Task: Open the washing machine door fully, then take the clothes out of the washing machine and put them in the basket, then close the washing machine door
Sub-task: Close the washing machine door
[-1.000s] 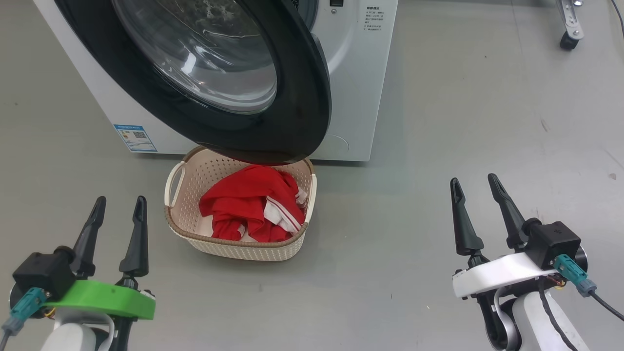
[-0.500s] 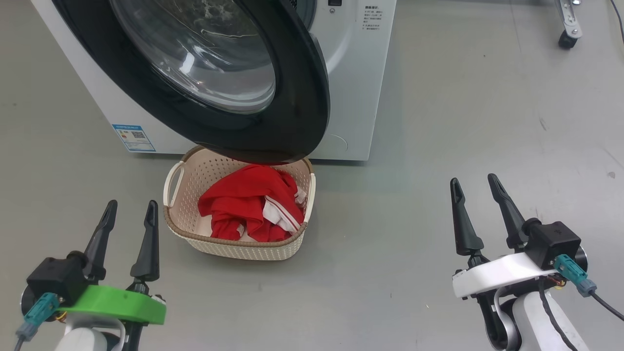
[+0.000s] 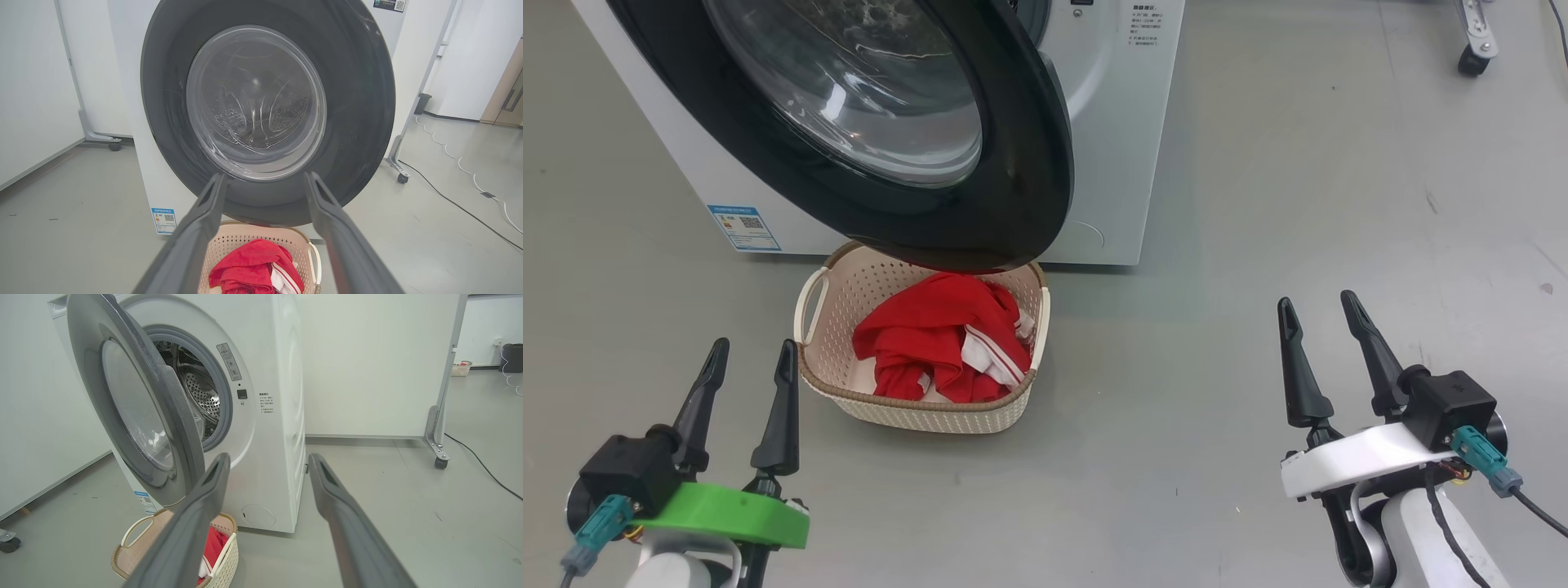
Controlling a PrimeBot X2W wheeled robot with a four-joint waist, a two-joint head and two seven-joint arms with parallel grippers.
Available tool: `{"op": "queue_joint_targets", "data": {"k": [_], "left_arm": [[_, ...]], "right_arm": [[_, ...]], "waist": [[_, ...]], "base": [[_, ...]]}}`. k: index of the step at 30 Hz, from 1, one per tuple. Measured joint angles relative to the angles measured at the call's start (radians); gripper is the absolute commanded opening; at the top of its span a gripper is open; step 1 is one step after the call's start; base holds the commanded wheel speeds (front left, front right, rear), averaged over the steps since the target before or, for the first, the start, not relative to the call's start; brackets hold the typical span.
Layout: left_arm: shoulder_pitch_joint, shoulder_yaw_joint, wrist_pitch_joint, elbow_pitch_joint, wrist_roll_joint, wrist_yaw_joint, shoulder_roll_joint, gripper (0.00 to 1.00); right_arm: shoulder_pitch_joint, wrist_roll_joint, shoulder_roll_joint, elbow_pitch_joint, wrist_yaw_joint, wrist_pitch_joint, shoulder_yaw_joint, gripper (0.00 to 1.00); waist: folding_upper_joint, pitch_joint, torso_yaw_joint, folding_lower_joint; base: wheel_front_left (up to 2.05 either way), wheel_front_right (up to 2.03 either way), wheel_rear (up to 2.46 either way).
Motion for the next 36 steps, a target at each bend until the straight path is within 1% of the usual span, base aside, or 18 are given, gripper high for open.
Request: {"op": "queue_joint_targets", "data": {"k": [29, 30, 31, 32, 36], "left_arm": [[0.002, -0.006, 0.000, -0.014, 0.005, 0.000, -0.009, 1.00], [0.002, -0.011, 0.000, -0.016, 0.005, 0.000, -0.009, 1.00], [0.002, -0.015, 0.000, -0.019, 0.005, 0.000, -0.010, 1.00], [0.001, -0.020, 0.000, -0.023, 0.005, 0.000, -0.010, 1.00], [0.000, -0.033, 0.000, -0.033, 0.006, 0.000, -0.014, 1.00]], "right_arm": [[0.000, -0.009, 0.004, -0.007, 0.001, 0.000, -0.011, 1.00], [0.000, -0.010, 0.004, -0.012, 0.001, 0.000, -0.011, 0.96], [0.000, -0.012, 0.003, -0.017, 0.001, 0.000, -0.011, 0.45], [0.000, -0.017, 0.003, -0.024, 0.002, 0.000, -0.010, 0.00], [-0.009, -0.051, -0.016, -0.049, 0.009, 0.000, 0.015, 0.00]], "waist": [[0.0000, 0.018, -0.006, 0.0000], [0.0000, 0.021, -0.005, 0.0000], [0.0000, 0.025, -0.003, 0.0000], [0.0000, 0.030, -0.002, 0.0000], [0.0000, 0.051, 0.008, 0.0000]], "base": [[0.00, 0.00, 0.00], [0.00, 0.00, 0.00], [0.00, 0.00, 0.00], [0.00, 0.00, 0.00], [0.00, 0.00, 0.00]]}}
